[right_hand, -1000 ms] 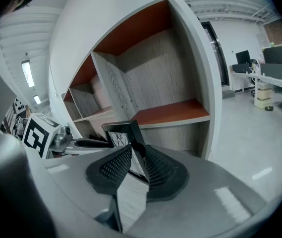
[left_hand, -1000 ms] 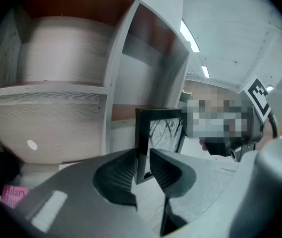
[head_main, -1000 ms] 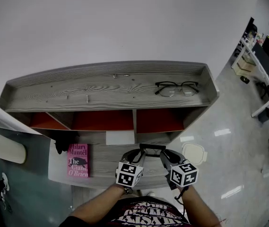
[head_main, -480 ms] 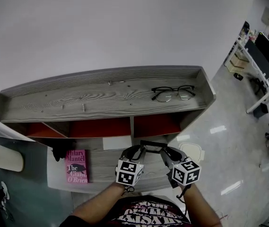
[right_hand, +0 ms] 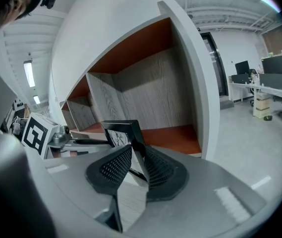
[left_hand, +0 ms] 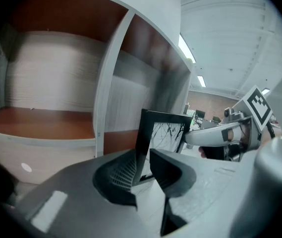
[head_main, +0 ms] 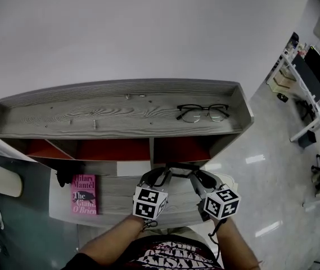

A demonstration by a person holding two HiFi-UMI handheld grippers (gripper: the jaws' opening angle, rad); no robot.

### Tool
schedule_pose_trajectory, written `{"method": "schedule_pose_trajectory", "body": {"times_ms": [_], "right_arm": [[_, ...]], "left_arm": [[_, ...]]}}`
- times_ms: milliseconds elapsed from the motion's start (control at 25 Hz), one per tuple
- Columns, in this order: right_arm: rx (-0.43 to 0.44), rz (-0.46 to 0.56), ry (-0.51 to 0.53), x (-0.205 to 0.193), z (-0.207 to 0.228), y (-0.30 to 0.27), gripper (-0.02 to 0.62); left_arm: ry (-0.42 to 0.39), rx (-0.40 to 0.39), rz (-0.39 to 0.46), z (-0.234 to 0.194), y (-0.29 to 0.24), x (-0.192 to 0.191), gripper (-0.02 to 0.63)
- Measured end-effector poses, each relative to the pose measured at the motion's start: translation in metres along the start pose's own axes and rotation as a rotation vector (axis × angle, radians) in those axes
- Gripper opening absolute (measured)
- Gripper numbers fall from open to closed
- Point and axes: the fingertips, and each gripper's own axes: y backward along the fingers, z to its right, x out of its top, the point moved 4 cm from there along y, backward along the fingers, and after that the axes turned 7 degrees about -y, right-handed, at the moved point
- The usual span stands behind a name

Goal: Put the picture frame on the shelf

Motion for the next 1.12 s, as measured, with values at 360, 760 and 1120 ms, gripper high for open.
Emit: {"method": "schedule_pose_trajectory", "body": {"times_ms": [360,760,1120], "right_arm": [[0.108,-0.01,0.04,0.026,0.005,-0.003,0.109],[0.129,0.007,0.035,0.047,0.022,-0.02,0.107],[0.1,0.044,0.01,0.06,0.035,-0.037,0.109]], "left_arm": [[0.001,0.133,0.037,-0.001,-0.003,0.027,0.087],[-0.003,0.197,0.052,-0.002,-0.015,0.039,0.087],[-0.011,0.253,0.088,-0.012,-0.033,0.051,0.087]]}}
